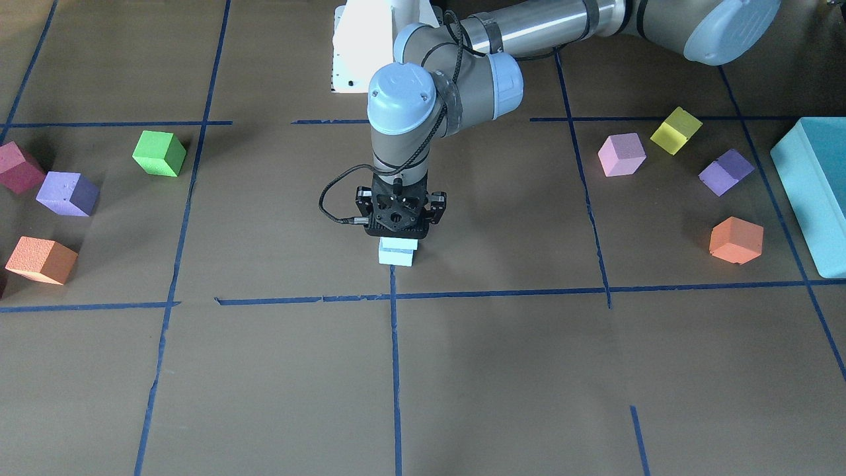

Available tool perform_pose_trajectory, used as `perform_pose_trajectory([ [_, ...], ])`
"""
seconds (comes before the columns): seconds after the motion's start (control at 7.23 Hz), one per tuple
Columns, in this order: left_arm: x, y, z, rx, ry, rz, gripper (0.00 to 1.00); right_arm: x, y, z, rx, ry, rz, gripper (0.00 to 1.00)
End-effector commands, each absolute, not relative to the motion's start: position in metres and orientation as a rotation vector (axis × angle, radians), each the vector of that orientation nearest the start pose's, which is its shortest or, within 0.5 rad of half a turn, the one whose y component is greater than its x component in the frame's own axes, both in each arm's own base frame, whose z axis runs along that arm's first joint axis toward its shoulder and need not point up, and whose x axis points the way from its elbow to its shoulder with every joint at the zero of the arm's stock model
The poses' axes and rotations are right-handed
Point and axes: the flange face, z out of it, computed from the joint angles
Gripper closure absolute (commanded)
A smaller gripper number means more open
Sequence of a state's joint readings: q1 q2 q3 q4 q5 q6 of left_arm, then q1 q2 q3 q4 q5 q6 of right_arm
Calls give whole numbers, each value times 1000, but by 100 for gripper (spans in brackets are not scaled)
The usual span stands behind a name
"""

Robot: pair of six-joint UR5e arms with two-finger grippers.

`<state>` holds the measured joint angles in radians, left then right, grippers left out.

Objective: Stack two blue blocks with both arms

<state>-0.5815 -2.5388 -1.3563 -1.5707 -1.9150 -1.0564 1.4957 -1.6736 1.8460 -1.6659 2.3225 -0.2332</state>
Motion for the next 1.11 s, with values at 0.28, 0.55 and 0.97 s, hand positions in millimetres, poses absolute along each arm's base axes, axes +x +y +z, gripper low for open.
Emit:
perform_pose_trajectory([
  [0.28,570,-516,114,108,848,49,0,31,-451,583,133,-748,-322,0],
  [0.55,491,-552,151,63,887,61,0,31,-451,585,128,-748,-321,0],
  [0.97,272,-586,325,163,795,314,0,31,-449,591,115,-751,-315,0],
])
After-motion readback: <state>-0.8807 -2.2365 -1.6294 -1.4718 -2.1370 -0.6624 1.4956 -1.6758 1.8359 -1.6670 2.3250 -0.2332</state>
